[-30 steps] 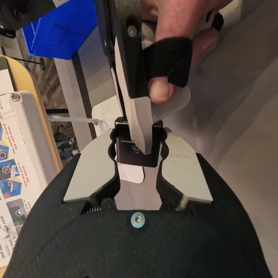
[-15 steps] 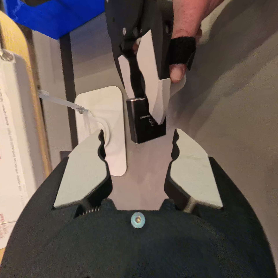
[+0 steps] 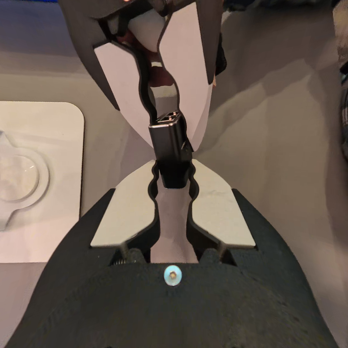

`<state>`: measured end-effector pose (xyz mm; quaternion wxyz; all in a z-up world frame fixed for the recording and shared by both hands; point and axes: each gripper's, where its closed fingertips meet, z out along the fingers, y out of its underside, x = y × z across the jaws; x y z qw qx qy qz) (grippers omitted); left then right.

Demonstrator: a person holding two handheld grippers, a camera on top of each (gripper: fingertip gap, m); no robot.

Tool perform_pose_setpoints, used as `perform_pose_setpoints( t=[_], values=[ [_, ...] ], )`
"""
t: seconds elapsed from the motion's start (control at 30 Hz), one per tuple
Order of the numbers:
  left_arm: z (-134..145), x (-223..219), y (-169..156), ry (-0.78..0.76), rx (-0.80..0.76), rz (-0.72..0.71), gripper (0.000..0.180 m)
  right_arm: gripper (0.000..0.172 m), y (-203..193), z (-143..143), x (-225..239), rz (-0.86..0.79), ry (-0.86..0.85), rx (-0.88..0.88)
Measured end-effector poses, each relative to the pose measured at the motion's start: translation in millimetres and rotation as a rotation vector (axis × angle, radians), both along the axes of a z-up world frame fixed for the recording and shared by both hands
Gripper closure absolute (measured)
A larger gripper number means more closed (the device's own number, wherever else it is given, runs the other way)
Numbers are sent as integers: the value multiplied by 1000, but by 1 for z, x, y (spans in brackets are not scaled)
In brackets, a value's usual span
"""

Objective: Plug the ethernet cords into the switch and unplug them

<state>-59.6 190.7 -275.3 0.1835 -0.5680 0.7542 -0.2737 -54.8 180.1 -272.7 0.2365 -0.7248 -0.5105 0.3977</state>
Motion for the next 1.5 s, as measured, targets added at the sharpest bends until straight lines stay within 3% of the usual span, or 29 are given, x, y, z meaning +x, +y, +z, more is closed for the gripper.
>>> perform_pose_setpoints(
  t=[0.13,0.3,0.6,0.87,1.1,1.2,1.3,1.5],
  values=[
    [11,1,7,-128,-65,104,155,146,11,13,0,-54,75,23],
    [27,1,14,-294,-150,235,156,133,23,30,5,-180,222,21],
    [43,5,6,-481,-301,303,156,145,11,31,-5,-195,390,-60],
    [44,3,0,-498,-279,269,153,147,3,27,-3,-132,289,-29],
    [53,4,2,-473,-213,236,129,147,-2,16,-1,-83,149,-11],
    [44,9,-5,-434,-210,216,133,147,-7,12,-4,-46,86,-7],
    [35,11,-11,-406,-214,206,153,147,-12,5,-5,-6,-8,-1],
    [35,9,-11,-435,-269,245,155,147,-12,3,-5,7,-55,8]
  ],
)
